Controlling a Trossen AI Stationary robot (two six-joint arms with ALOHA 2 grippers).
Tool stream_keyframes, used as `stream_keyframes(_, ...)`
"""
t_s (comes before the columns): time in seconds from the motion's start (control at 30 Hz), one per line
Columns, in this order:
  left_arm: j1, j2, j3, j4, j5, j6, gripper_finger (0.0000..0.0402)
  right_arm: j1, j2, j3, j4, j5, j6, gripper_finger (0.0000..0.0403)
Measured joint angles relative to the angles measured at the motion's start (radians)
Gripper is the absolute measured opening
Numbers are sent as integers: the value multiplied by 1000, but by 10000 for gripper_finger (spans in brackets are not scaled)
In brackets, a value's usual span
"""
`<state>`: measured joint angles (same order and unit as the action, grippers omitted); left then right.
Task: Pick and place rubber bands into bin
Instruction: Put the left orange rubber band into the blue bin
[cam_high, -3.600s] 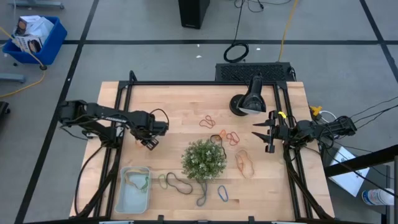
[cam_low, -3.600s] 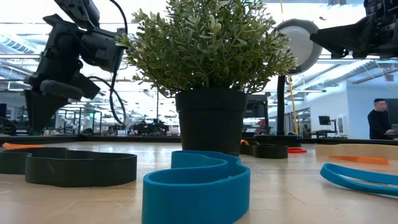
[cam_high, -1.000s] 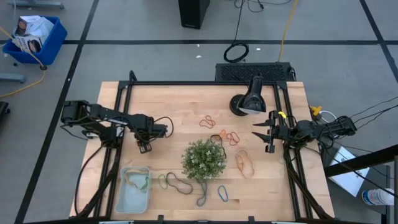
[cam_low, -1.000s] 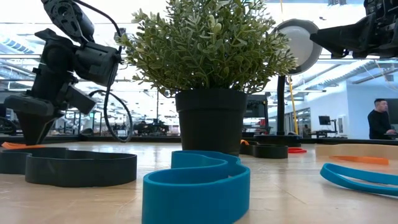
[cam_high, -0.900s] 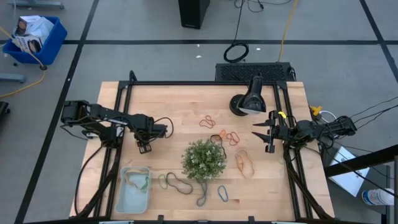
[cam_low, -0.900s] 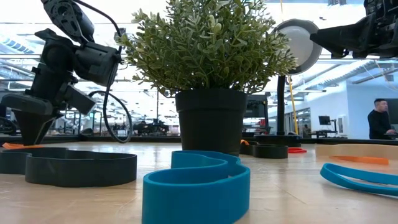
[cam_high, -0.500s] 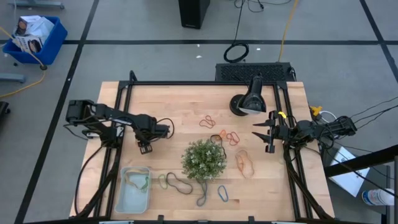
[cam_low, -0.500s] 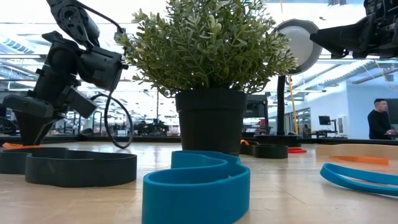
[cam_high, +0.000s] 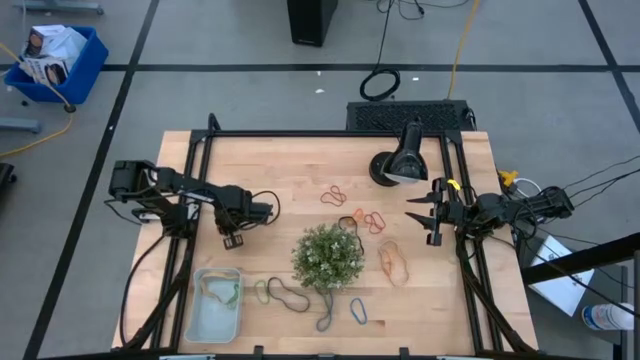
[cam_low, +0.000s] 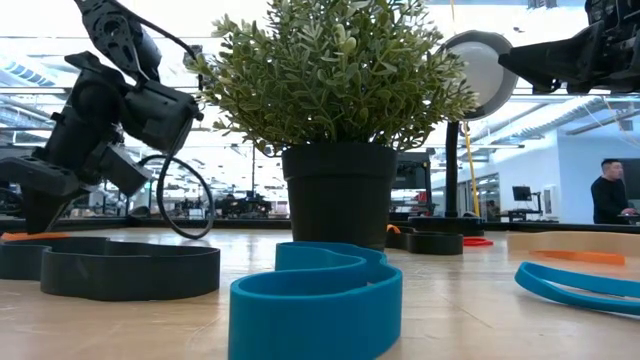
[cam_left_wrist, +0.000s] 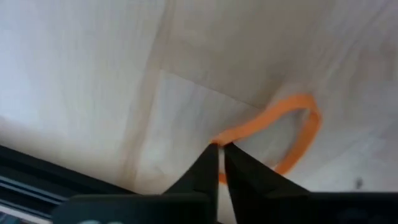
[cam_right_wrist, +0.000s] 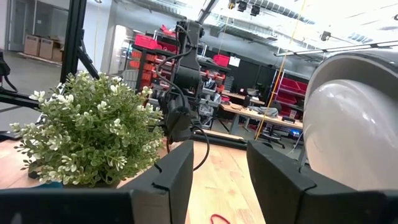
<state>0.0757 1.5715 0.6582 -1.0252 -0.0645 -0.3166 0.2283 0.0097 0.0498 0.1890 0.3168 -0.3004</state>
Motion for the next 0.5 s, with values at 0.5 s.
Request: stream_keyframes(0.5,1,0,0,6,-7,-1,3,0,0,0,0,0,0,146)
